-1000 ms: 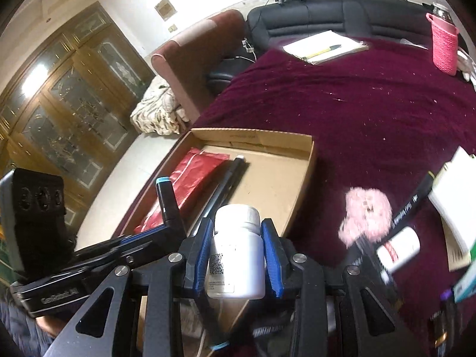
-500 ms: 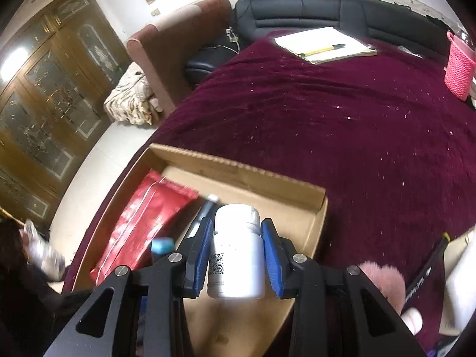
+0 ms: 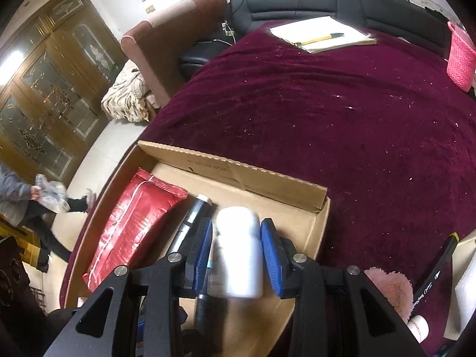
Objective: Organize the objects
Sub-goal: 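Lower the marker into the tray and open the left tool while the right tool releases the bottle there, then grasp the black packet with the left tool while the right tool grasps the teal cartoon tissue pack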
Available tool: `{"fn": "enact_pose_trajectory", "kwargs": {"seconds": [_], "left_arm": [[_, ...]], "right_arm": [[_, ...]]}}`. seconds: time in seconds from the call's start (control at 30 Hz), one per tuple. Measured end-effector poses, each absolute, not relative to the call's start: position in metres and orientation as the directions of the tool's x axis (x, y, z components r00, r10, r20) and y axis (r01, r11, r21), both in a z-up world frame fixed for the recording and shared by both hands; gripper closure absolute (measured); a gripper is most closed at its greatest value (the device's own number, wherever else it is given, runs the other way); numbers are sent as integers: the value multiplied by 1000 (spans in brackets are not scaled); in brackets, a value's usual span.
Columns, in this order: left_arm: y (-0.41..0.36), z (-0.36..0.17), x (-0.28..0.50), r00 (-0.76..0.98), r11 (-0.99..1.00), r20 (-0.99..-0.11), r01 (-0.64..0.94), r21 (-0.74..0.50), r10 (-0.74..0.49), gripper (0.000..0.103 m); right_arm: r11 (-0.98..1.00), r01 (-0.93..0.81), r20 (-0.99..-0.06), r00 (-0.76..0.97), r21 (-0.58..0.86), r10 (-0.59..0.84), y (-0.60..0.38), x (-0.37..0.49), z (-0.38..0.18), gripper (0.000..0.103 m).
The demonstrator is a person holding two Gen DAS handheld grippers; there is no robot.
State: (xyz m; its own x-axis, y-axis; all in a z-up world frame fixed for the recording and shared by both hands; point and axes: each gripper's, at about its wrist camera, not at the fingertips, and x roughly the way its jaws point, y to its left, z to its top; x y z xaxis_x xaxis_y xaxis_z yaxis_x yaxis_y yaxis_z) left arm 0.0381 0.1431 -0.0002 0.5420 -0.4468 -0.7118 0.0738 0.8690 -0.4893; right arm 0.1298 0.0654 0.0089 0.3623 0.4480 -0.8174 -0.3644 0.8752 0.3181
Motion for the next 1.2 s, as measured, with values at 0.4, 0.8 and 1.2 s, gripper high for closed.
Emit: {"fn": "enact_pose_trajectory", "kwargs": {"seconds": [0.4, 0.8, 1.2], "left_arm": [[150, 11, 22, 575, 856, -679, 74, -512, -456, 64], [146, 20, 3, 596, 859, -673, 57, -508, -438, 54], [103, 34, -15, 591, 894, -687, 144, -425, -421, 49]], "right_arm": [[849, -392, -748, 426, 354, 509, 45, 101, 44, 41], [814, -392, -696, 431, 428, 574, -15, 58, 57, 36], [838, -294, -605, 587, 460, 538, -160, 4, 72, 28]]}}
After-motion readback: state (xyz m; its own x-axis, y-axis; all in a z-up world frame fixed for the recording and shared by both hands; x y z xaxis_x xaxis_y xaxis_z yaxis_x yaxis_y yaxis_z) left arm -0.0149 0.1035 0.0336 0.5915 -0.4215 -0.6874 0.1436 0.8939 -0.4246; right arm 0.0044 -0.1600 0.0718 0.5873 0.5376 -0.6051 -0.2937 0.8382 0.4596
